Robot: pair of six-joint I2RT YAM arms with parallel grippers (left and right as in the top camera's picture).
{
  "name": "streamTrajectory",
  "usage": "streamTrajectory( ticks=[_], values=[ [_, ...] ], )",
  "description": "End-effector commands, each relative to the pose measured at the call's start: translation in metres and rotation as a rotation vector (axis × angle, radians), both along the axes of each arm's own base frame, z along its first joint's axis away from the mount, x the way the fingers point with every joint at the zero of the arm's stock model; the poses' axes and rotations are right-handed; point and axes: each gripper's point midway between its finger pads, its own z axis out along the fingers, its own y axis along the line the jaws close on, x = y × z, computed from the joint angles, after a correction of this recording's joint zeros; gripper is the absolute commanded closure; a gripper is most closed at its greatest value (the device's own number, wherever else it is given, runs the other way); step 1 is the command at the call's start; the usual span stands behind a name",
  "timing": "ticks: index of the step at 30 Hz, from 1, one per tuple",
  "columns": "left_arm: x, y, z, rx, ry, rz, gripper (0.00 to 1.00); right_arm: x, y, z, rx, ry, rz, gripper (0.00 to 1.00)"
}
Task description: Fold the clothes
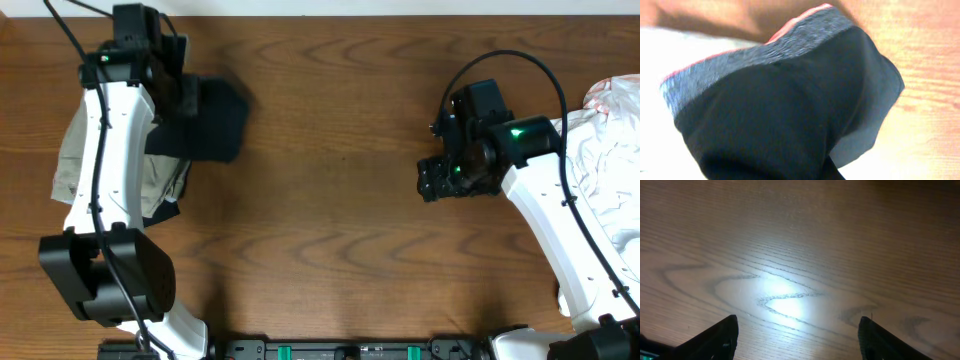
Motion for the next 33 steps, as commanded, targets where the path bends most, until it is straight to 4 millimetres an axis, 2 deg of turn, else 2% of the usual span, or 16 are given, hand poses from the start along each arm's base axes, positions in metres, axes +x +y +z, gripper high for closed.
streamTrajectory(
  ticks=[1, 9, 15, 18, 27, 30, 33],
  values=[
    [0.007, 0.003, 0.019, 0.023, -0.048, -0.017, 0.94, 0.002, -0.001, 0.005, 0.01, -0.015, 0.002, 0.25],
    [0.003, -0.031, 0.02, -0.178, -0.039, -0.057, 0.94, 0.008, 0.001, 0.006, 0.016, -0.04, 0.004, 0.25],
    [-0.003, -0.083, 0.036, -0.511, -0.018, -0.08, 0.94, 0.013, 0.002, 0.007, 0.021, -0.059, 0.003, 0.25],
    [-0.007, -0.103, 0.044, -0.624, 0.007, -0.074, 0.94, 0.014, 0.002, 0.007, 0.022, -0.062, 0.004, 0.25],
    [-0.006, -0.165, 0.055, -0.677, -0.013, -0.2, 0.94, 0.012, 0.003, 0.007, 0.025, -0.057, 0.006, 0.25],
    [-0.007, -0.185, 0.059, -0.692, -0.015, -0.222, 0.94, 0.011, 0.009, 0.008, 0.054, -0.055, 0.045, 0.25],
    [-0.014, -0.202, 0.058, -0.715, 0.022, -0.212, 0.94, 0.02, 0.011, 0.011, 0.061, -0.095, 0.055, 0.25]
  ],
)
